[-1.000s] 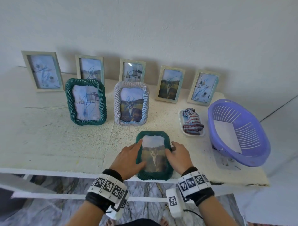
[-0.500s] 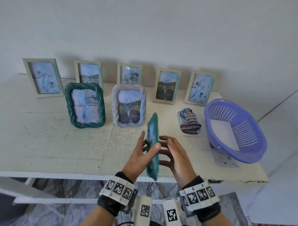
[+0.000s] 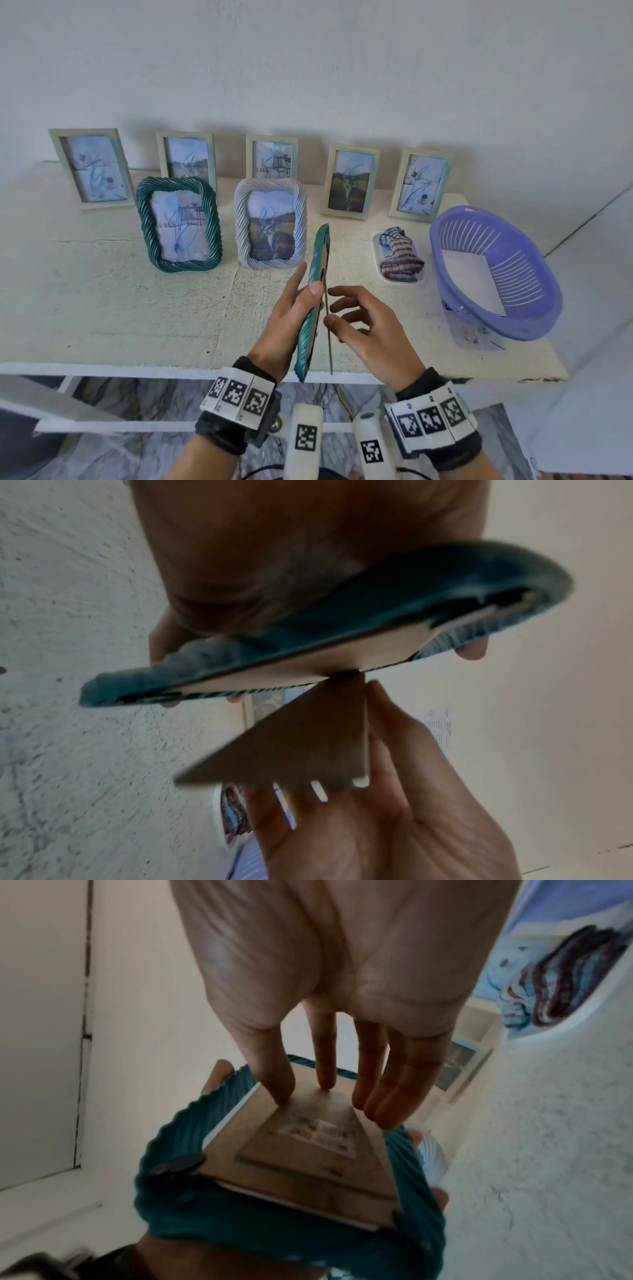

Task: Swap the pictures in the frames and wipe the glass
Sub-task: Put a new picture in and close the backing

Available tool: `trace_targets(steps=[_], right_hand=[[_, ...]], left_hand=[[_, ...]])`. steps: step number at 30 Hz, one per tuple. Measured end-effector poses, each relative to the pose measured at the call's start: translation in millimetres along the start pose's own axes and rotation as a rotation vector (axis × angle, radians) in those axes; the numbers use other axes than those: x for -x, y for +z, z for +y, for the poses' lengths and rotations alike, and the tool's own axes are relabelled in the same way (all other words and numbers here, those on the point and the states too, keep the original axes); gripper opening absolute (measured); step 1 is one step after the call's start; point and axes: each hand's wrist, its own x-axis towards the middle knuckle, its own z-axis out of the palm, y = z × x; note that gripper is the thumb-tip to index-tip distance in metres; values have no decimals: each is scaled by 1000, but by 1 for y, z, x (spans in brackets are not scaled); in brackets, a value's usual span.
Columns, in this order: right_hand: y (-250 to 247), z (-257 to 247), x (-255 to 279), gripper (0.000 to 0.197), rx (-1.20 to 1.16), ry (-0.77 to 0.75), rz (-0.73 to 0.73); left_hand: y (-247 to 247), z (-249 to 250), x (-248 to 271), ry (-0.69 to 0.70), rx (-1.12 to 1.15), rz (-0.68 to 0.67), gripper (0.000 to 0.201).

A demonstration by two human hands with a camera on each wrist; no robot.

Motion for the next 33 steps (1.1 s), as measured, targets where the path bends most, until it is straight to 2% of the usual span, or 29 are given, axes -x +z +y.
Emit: trace_targets(steps=[4, 7, 9, 11, 13, 17, 19, 21, 23, 25, 27, 29, 33], right_hand=[[-17, -2, 2, 22, 211, -78, 67], [-27, -3, 3, 20, 503, -129, 150], [-26, -7, 3, 20, 709, -102, 169], [-19, -9, 4, 20, 782, -71, 182], [-11, -10, 4, 22, 551, 2, 164], [-2, -20, 2, 21, -227, 304, 162], [2, -22, 0, 36, -490, 386, 123], [4, -21, -4, 48, -602, 421, 114], [5, -18, -10, 51, -670, 441, 140], [4, -16, -14, 56, -758, 445, 153], [3, -12, -16, 56, -878, 451, 122], [1, -10, -17, 53, -894, 443, 115], [7, -11, -18, 44, -792, 372, 98]], left_hand=[[-3, 4, 1, 30, -58, 29, 108], [-5, 4, 3, 15, -125, 61, 107], [-3, 2, 5, 19, -150, 78, 108], [1, -1, 5, 32, -147, 98, 109], [5, -2, 6, 57, -160, 117, 110], [3, -3, 10, 120, -266, 203, 118], [0, -4, 11, 181, -379, 218, 120], [-4, -5, 14, 221, -484, 227, 117], [-8, -6, 17, 247, -504, 253, 109], [-13, 0, 20, 236, -386, 300, 93], [-20, 8, 21, 171, -204, 305, 71], [-29, 19, 17, 68, -63, 229, 50], [-40, 32, 3, -55, 8, 74, 47]])
